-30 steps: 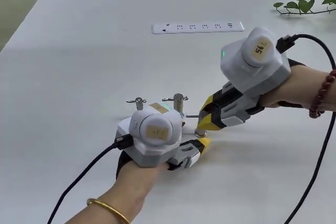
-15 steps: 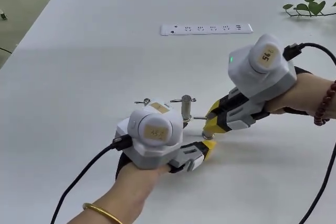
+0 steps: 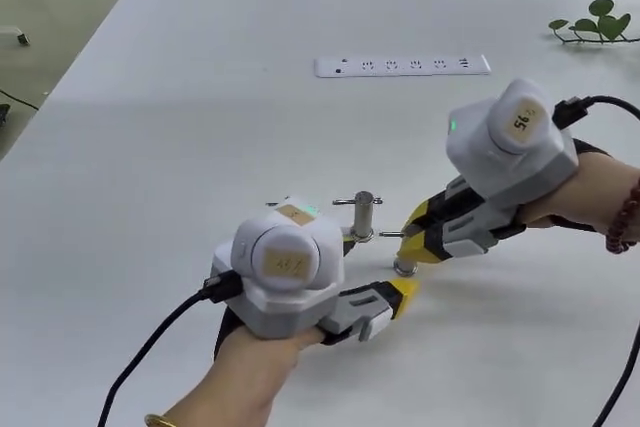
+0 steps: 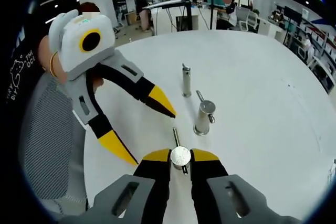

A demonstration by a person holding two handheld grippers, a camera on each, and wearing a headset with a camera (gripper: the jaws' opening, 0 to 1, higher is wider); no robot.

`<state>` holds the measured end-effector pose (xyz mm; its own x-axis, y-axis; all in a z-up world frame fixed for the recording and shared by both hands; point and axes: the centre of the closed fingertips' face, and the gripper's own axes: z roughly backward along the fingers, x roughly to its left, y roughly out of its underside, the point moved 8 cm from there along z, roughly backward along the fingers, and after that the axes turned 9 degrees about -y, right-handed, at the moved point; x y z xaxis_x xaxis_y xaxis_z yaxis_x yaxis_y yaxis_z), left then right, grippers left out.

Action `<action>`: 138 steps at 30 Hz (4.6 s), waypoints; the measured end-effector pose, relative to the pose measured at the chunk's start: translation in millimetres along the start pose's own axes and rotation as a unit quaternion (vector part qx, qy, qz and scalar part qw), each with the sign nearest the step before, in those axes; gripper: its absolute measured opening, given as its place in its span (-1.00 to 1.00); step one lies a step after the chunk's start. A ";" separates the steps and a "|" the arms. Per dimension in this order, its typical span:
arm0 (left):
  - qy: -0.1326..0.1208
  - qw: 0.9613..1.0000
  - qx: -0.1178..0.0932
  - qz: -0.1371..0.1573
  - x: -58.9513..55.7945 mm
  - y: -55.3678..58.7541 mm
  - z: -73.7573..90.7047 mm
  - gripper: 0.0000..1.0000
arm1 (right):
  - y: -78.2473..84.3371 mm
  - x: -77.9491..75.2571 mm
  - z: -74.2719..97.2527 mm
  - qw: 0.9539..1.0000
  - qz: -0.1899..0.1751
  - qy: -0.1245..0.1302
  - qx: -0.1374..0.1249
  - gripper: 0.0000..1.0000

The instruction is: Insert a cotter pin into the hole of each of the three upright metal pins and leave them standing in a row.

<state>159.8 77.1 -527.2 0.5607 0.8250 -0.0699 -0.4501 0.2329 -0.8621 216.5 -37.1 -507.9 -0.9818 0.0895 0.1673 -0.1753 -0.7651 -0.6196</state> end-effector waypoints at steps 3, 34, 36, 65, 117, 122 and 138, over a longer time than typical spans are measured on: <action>-0.003 1.000 0.002 -0.001 1.0 0.9 2.8 -0.06 | 0.0 0.2 0.3 1.000 0.003 0.002 0.000 -0.83; -0.039 0.999 -0.006 -0.001 28.7 -0.3 37.0 0.06 | 12.0 -26.9 20.9 0.999 0.018 0.040 0.008 -0.83; -0.039 0.999 -0.007 0.001 29.9 0.1 38.2 0.06 | 11.0 -29.0 21.0 0.999 0.022 0.041 0.012 -0.83; -0.064 0.998 -0.007 0.012 47.0 2.7 51.3 0.07 | 11.9 -45.4 21.6 0.999 0.030 0.032 0.016 -0.81; -0.112 0.993 -0.034 0.021 75.1 -13.4 77.4 0.45 | 2.0 33.0 50.2 0.956 -0.162 0.172 -0.172 0.22; -0.123 0.991 -0.042 0.024 78.7 -17.3 83.2 0.47 | 0.0 41.6 46.5 0.943 -0.176 0.200 -0.201 0.21; -0.140 0.988 -0.048 0.048 77.9 -8.5 91.8 0.73 | 21.1 58.9 39.1 0.909 -0.231 0.243 -0.249 0.46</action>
<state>143.5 186.6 -479.2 0.2982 0.9542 -0.0224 -0.4167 0.1090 -0.9025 157.8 -72.9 -481.2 -0.6900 0.6914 0.2141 -0.4691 -0.2019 -0.8598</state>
